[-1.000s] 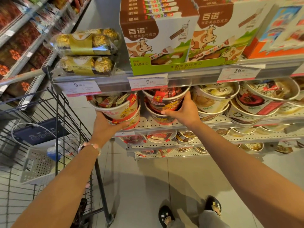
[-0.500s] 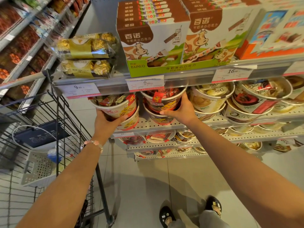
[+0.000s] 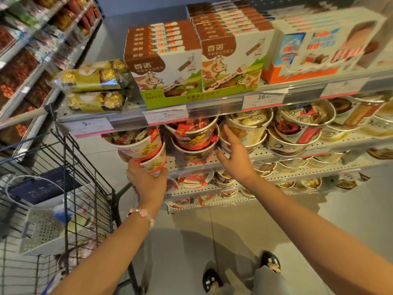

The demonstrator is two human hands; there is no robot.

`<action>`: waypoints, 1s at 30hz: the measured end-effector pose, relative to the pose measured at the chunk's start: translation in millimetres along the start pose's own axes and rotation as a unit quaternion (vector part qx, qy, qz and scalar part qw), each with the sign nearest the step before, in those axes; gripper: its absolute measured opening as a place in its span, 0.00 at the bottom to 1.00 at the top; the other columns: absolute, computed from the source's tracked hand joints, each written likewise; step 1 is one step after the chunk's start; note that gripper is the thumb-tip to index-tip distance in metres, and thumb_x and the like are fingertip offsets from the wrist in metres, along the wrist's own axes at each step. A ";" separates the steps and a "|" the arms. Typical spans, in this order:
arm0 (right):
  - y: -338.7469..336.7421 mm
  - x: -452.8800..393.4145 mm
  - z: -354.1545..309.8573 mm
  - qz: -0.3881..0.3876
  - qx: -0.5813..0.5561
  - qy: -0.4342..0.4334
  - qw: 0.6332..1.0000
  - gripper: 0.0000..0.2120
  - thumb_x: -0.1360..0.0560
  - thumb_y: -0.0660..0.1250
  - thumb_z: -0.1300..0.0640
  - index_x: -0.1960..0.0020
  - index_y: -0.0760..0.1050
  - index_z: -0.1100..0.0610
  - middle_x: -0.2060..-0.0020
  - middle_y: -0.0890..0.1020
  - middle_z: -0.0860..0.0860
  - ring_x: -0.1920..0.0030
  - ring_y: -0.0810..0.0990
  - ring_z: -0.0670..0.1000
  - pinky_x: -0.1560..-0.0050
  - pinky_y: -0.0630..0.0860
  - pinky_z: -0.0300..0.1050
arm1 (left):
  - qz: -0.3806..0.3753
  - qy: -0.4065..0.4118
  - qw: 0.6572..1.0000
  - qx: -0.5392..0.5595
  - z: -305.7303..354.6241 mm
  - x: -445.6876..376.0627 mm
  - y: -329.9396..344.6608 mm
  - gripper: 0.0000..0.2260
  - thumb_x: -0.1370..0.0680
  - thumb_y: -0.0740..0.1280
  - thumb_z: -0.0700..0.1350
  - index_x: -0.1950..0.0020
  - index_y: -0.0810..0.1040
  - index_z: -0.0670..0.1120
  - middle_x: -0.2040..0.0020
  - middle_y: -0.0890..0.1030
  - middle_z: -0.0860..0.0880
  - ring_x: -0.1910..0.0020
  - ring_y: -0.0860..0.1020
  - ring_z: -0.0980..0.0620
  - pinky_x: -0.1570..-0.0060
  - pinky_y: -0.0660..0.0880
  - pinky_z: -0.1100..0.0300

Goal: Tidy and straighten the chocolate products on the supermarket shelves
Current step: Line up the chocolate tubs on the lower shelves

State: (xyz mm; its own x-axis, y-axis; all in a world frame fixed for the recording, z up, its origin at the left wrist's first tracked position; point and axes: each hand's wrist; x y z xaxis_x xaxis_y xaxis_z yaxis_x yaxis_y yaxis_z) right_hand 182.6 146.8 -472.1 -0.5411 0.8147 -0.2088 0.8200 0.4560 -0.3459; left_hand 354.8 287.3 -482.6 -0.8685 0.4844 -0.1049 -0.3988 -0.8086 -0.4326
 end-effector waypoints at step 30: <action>-207.9 -23.7 88.5 0.179 0.021 0.098 0.979 0.58 0.45 0.83 0.52 0.26 0.51 0.58 0.31 0.67 0.52 0.32 0.66 0.47 0.33 0.63 0.37 | 0.020 -0.072 0.996 0.042 117.1 56.6 239.0 0.55 0.43 0.82 0.53 0.27 0.51 0.48 0.32 0.68 0.43 0.35 0.70 0.45 0.44 0.62 0.62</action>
State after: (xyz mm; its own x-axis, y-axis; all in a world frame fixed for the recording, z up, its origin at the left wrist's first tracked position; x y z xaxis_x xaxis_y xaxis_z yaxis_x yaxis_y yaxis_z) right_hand 8.4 1.0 -476.2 -0.1709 0.9744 -0.1460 0.9398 0.1167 -0.3211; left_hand 175.9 82.4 -487.1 -0.9148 0.4039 0.0114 -0.3816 -0.8543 -0.3528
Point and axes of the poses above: each hand's wrist, its own x-axis away from the middle knuckle, its own y-axis out of the palm, z = x × y
